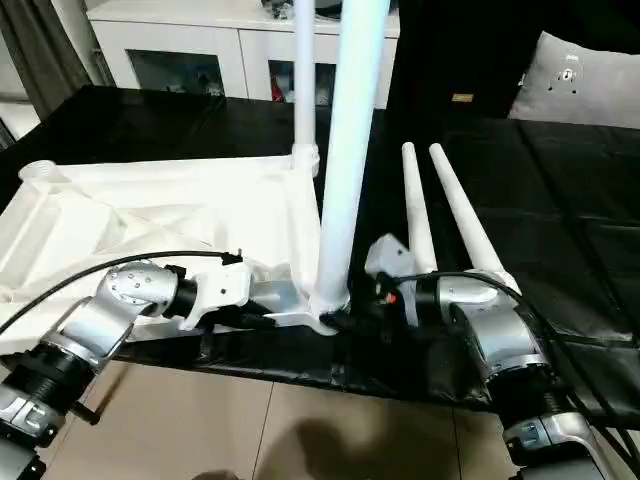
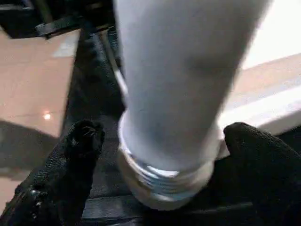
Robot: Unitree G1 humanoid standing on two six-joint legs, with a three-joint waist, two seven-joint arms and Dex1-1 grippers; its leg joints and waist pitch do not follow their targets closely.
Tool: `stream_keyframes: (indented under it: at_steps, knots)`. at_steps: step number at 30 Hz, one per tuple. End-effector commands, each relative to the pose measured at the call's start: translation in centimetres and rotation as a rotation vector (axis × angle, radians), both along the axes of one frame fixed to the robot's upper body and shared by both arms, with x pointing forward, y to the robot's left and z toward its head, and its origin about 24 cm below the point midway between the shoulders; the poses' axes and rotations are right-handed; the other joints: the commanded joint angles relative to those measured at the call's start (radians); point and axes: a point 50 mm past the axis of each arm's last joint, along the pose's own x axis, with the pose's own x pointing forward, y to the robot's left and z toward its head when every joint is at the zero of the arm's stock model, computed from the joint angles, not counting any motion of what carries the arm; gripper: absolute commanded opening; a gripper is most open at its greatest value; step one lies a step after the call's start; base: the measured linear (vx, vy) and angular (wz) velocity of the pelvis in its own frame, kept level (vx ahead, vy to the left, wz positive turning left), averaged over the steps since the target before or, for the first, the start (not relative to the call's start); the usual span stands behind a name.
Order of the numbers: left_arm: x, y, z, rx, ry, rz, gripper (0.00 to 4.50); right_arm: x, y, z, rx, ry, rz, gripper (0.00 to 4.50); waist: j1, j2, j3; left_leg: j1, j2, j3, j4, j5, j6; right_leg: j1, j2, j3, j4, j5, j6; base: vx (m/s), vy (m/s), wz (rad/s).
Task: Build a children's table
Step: Rotate leg to tighten
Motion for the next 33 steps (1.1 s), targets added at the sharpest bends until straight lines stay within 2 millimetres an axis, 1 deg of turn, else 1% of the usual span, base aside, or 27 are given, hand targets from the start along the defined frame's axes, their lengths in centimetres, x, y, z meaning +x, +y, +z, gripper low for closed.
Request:
stream_keyframes:
  at_steps: [1,2,4,5,7,8,12,14,15,16,17,18,19,20,21,22,23,24,25,26,27,28,29,30,31,32,33]
  knots:
    - [-0.9,-0.2,-1.4,0.087,0.048,-0.091,0.0,0.1,0.3,0.5,-0.004,-0.019,0.038,4.31,0.002,-0.009,-0.065,-0.003,0.093,-0.034,-0.062,-0.035,0.123,0.066,-0.112,0.085,-0.07,-0.203,-0.114,0.0,0.0,0.0]
    - [-1.0,-0.2,-1.4,0.085,0.05,-0.097,0.0,0.1,0.4,0.5,0.002,-0.012,0.044,4.31,0.004,-0.008,-0.066,-0.002,0.095,-0.035,-0.062,-0.027,0.121,0.065,-0.113,0.086,-0.068,-0.194,-0.116,0.0,0.0,0.0]
    - [-1.0,-0.2,-1.4,0.082,0.052,-0.106,0.0,0.1,0.5,0.4,0.011,-0.007,0.051,4.03,0.006,-0.008,-0.067,-0.001,0.095,-0.035,-0.061,-0.023,0.121,0.064,-0.112,0.086,-0.067,-0.185,-0.118,0.0,0.0,0.0]
    - [-1.0,-0.3,-1.5,0.081,0.053,-0.11,0.0,0.1,0.5,0.4,0.014,-0.005,0.053,3.96,0.007,-0.009,-0.067,-0.002,0.094,-0.034,-0.061,-0.014,0.123,0.065,-0.112,0.086,-0.064,-0.169,-0.122,0.0,0.0,0.0]
    - [-1.0,-0.3,-1.6,0.082,0.053,-0.116,0.0,0.2,0.5,0.4,0.018,-0.005,0.057,3.91,0.009,-0.009,-0.068,-0.003,0.094,-0.034,-0.06,-0.011,0.124,0.065,-0.113,0.086,-0.064,-0.163,-0.123,0.0,0.0,0.0]
    - [-1.0,-0.3,-1.6,0.083,0.055,-0.12,0.0,0.1,0.6,0.4,0.021,-0.004,0.06,3.61,0.01,-0.009,-0.068,-0.003,0.093,-0.033,-0.06,-0.01,0.124,0.065,-0.113,0.086,-0.065,-0.167,-0.121,0.0,0.0,0.0]
    - [-1.1,-0.2,-1.8,0.088,0.058,-0.124,0.0,0.0,0.6,0.3,0.025,0.003,0.064,3.45,0.016,-0.008,-0.068,-0.001,0.094,-0.033,-0.061,-0.017,0.118,0.065,-0.112,0.085,-0.067,-0.186,-0.112,0.0,0.0,0.0]
    - [-1.1,-0.1,-1.9,0.086,0.063,-0.124,0.0,0.0,0.7,0.3,0.032,0.008,0.066,3.23,0.019,-0.009,-0.068,0.0,0.094,-0.033,-0.06,-0.014,0.118,0.064,-0.112,0.085,-0.066,-0.183,-0.111,0.0,0.0,0.0]
    - [-1.1,-0.1,-1.9,0.086,0.063,-0.124,0.0,0.0,0.7,0.3,0.032,0.008,0.066,3.23,0.02,-0.009,-0.068,-0.001,0.095,-0.033,-0.061,-0.014,0.118,0.064,-0.112,0.086,-0.065,-0.183,-0.112,0.0,0.0,0.0]
    - [-1.3,-0.1,-1.9,0.073,0.082,-0.115,0.0,-0.2,0.8,0.2,0.064,0.034,0.059,3.12,0.021,-0.012,-0.068,0.0,0.095,-0.033,-0.061,-0.014,0.117,0.064,-0.112,0.086,-0.066,-0.186,-0.111,0.0,0.0,0.0]
    - [-1.3,-0.1,-1.9,0.068,0.087,-0.111,0.0,-0.2,0.9,0.2,0.075,0.043,0.056,3.04,0.022,-0.009,-0.067,-0.001,0.096,-0.034,-0.062,-0.01,0.119,0.065,-0.113,0.086,-0.065,-0.184,-0.114,0.0,0.0,0.0]
    - [-1.4,-0.2,-1.9,0.066,0.09,-0.109,0.0,-0.3,0.9,0.2,0.081,0.047,0.054,3.04,0.022,-0.009,-0.067,0.0,0.097,-0.033,-0.062,-0.018,0.117,0.064,-0.113,0.086,-0.067,-0.194,-0.113,0.0,0.0,0.0]
    - [-1.4,-0.2,-1.9,0.056,0.1,-0.094,0.0,-0.3,1.1,0.2,0.095,0.059,0.046,2.92,0.021,-0.01,-0.067,0.0,0.097,-0.033,-0.062,-0.02,0.115,0.064,-0.113,0.086,-0.066,-0.195,-0.113,0.0,0.0,0.0]
    - [-1.4,-0.3,-1.9,0.036,0.112,-0.054,0.0,-0.4,1.5,0.1,0.116,0.076,0.021,2.92,0.022,-0.01,-0.068,-0.001,0.097,-0.034,-0.062,-0.015,0.112,0.065,-0.114,0.086,-0.065,-0.189,-0.114,0.0,0.0,0.0]
    - [-1.4,-0.5,-1.8,0.016,0.123,-0.017,0.0,-0.3,1.8,0.0,0.128,0.09,-0.006,2.84,0.02,-0.01,-0.068,0.0,0.101,-0.035,-0.064,0.0,0.109,0.065,-0.114,0.088,-0.059,-0.166,-0.121,0.0,0.0,0.0]
    - [-1.3,-0.5,-1.8,0.013,0.125,-0.007,0.0,-0.3,1.9,0.0,0.129,0.09,-0.015,2.78,0.02,-0.009,-0.068,0.0,0.101,-0.036,-0.063,0.004,0.11,0.064,-0.115,0.087,-0.06,-0.165,-0.121,0.0,0.0,0.0]
    - [-1.1,-1.0,-1.8,-0.02,0.141,0.099,0.0,0.1,2.8,-0.4,0.13,0.089,-0.113,2.76,0.015,-0.004,-0.067,0.002,0.103,-0.035,-0.065,-0.002,0.099,0.063,-0.115,0.089,-0.06,-0.164,-0.129,0.0,0.0,0.0]
    - [-1.1,-1.0,-1.8,-0.02,0.141,0.099,0.0,0.1,2.8,-0.4,0.13,0.089,-0.113,2.75,0.01,-0.008,-0.061,-0.001,0.095,-0.035,-0.068,-0.031,0.087,0.065,-0.115,0.086,-0.072,-0.22,-0.12,0.0,0.0,0.0]
    - [-1.1,-1.3,-1.7,-0.032,0.146,0.14,0.0,0.5,3.3,-0.6,0.139,0.089,-0.174,2.74,0.009,-0.008,-0.06,0.001,0.089,-0.032,-0.067,-0.052,0.081,0.065,-0.115,0.085,-0.08,-0.261,-0.109,0.0,0.0,0.0]
    - [-1.0,-2.3,-1.5,-0.071,0.143,0.226,0.0,1.2,4.3,-1.1,0.155,0.09,-0.301,2.72,-0.001,-0.007,-0.056,0.0,0.088,-0.033,-0.071,-0.071,0.062,0.066,-0.115,0.085,-0.085,-0.311,-0.099,0.0,0.0,0.0]
    - [-0.8,-3.1,-1.3,-0.105,0.143,0.286,0.0,1.6,5.0,-1.6,0.152,0.089,-0.387,2.71,-0.018,-0.003,-0.051,0.005,0.093,-0.035,-0.076,-0.103,0.034,0.061,-0.115,0.083,-0.092,-0.36,-0.095,0.0,0.0,0.0]
    - [-0.7,-3.5,-1.2,-0.121,0.144,0.314,0.0,1.8,5.3,-1.8,0.147,0.087,-0.425,2.7,-0.025,-0.004,-0.047,0.006,0.086,-0.035,-0.075,-0.122,0.028,0.061,-0.114,0.078,-0.105,-0.406,-0.078,0.0,0.0,0.0]
    - [-0.7,-3.5,-1.2,-0.121,0.144,0.314,0.0,1.8,5.3,-1.8,0.147,0.087,-0.425,2.7,-0.035,-0.006,-0.046,0.011,0.08,-0.037,-0.076,-0.146,0.019,0.066,-0.114,0.073,-0.114,-0.47,-0.057,0.0,0.0,0.0]
    - [-0.5,-4.5,-0.9,-0.15,0.13,0.372,0.0,2.5,5.6,-2.1,0.129,0.068,-0.535,2.7,-0.042,0.003,-0.045,0.013,0.082,-0.038,-0.077,-0.166,0.018,0.066,-0.115,0.072,-0.12,-0.496,-0.042,0.0,0.0,0.0]
    - [-0.5,-4.5,-0.9,-0.15,0.13,0.372,0.0,2.5,5.6,-2.1,0.129,0.068,-0.535,2.7,-0.05,0.002,-0.041,0.016,0.082,-0.038,-0.078,-0.187,0.02,0.061,-0.109,0.07,-0.126,-0.505,-0.037,0.0,0.0,0.0]
    - [-0.3,-5.2,-0.7,-0.17,0.122,0.406,0.0,2.9,5.8,-2.2,0.125,0.056,-0.606,2.7,-0.054,-0.002,-0.046,0.024,0.079,-0.039,-0.076,-0.203,0.02,0.062,-0.111,0.07,-0.128,-0.504,-0.033,0.0,0.0,0.0]
    - [-0.2,-5.5,-0.6,-0.18,0.119,0.417,0.0,3.0,5.8,-2.3,0.131,0.059,-0.633,2.7,-0.057,-0.006,-0.049,0.022,0.08,-0.038,-0.077,-0.192,0.022,0.064,-0.111,0.073,-0.124,-0.483,-0.04,0.0,0.0,0.0]
